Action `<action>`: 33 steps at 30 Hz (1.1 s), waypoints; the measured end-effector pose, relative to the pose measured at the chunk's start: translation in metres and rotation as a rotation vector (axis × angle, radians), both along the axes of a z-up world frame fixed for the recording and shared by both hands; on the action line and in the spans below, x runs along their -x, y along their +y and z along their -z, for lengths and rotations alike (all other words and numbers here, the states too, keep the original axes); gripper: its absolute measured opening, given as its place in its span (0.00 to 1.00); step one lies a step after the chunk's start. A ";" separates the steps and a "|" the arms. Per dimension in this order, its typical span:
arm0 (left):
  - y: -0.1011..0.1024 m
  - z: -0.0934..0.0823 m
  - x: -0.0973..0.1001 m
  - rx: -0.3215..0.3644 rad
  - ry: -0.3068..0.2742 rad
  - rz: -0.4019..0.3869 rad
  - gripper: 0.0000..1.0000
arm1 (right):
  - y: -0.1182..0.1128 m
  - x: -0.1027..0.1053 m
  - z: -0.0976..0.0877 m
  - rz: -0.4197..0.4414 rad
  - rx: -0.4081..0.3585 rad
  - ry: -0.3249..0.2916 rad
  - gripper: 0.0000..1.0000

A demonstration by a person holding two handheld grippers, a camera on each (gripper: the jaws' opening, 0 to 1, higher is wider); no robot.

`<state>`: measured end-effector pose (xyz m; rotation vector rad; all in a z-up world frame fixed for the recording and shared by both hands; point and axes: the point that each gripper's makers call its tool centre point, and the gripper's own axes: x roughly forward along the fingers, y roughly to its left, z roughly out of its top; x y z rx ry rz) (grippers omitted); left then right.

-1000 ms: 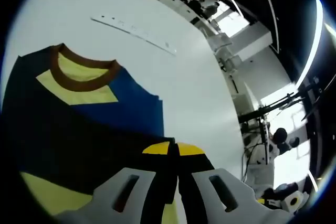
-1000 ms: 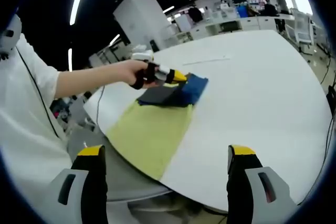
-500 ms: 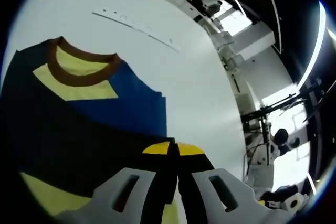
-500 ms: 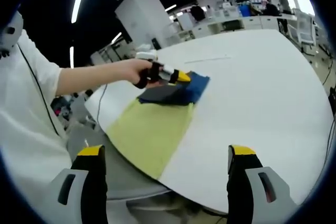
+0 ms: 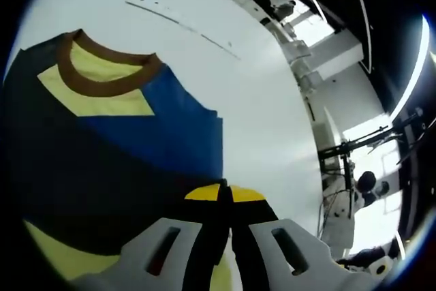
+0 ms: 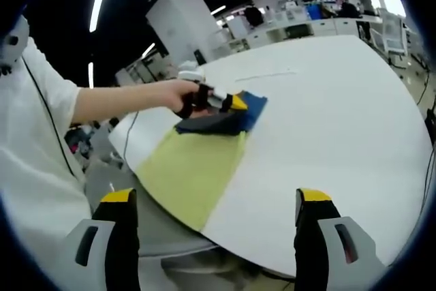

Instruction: Fold the garment on the visible template until the final outline fits inside the template.

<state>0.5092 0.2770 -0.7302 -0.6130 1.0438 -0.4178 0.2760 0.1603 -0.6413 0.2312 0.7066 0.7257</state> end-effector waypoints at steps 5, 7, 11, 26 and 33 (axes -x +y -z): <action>0.000 0.003 -0.002 -0.003 0.006 -0.007 0.00 | 0.000 -0.002 0.001 0.001 -0.004 0.002 0.95; 0.001 0.004 -0.003 -0.001 0.011 -0.014 0.00 | 0.000 -0.002 0.001 0.002 -0.005 0.002 0.95; 0.000 0.006 -0.004 -0.005 0.014 -0.016 0.00 | -0.001 -0.003 0.001 0.005 -0.005 0.001 0.95; -0.005 0.014 -0.001 0.014 0.008 -0.026 0.00 | -0.003 -0.001 0.004 0.019 -0.013 0.005 0.95; -0.006 0.016 -0.002 0.020 0.011 -0.025 0.00 | -0.005 -0.001 0.004 0.023 -0.013 0.006 0.95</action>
